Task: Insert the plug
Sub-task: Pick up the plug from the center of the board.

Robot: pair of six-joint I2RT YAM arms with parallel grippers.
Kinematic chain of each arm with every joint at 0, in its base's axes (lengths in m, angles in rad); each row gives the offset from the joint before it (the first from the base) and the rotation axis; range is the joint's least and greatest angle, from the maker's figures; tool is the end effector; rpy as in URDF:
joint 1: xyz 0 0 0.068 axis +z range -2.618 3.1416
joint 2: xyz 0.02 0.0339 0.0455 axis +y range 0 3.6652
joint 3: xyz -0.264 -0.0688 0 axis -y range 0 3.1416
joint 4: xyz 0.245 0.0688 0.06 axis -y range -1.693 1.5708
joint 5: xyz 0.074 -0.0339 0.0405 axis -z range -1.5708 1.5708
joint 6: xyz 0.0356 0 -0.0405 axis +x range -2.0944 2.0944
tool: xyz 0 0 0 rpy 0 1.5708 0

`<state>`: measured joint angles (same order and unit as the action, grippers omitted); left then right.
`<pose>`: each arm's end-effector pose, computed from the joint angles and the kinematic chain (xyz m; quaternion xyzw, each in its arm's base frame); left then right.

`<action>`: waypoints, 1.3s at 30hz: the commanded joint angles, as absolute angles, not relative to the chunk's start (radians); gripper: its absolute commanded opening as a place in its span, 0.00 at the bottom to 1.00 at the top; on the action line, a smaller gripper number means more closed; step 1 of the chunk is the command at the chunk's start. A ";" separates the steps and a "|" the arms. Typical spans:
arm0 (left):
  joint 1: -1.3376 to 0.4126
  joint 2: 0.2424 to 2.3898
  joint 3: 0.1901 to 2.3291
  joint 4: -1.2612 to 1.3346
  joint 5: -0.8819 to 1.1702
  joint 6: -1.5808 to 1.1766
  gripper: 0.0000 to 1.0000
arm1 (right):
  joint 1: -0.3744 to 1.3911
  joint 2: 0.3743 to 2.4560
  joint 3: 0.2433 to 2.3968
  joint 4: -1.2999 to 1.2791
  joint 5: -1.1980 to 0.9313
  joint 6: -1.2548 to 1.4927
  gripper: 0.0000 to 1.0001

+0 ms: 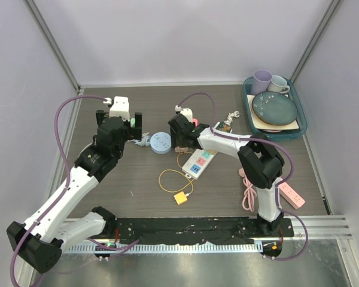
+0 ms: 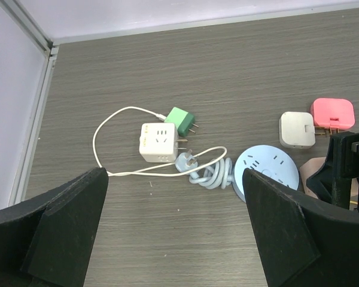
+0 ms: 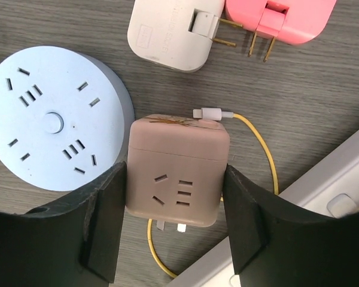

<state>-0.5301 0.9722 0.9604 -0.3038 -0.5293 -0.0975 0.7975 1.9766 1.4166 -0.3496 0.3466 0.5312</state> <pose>0.1959 -0.0940 0.3562 0.0177 0.7960 0.0264 0.6044 0.3088 0.2990 0.1919 -0.0682 0.9309 0.0687 0.3523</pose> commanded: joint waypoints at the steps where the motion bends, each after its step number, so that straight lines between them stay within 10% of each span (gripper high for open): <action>1: -0.529 0.960 0.982 -0.275 -0.511 -0.112 1.00 | 0.804 1.898 1.395 -0.307 0.344 0.519 0.22; 5: -0.529 0.973 0.985 -0.281 -0.496 -0.124 1.00 | 0.810 1.786 1.295 -0.183 0.281 0.430 0.01; 17: -0.531 0.893 0.930 -0.356 -0.244 -0.463 1.00 | 0.810 1.427 0.931 0.330 0.038 0.322 0.01; 26: -0.531 0.612 0.551 0.046 -0.029 -0.676 1.00 | 0.810 1.336 0.761 0.658 0.015 0.627 0.01; 39: -0.609 0.782 0.574 0.173 0.075 -0.686 1.00 | 0.859 1.328 0.721 0.746 0.087 0.778 0.01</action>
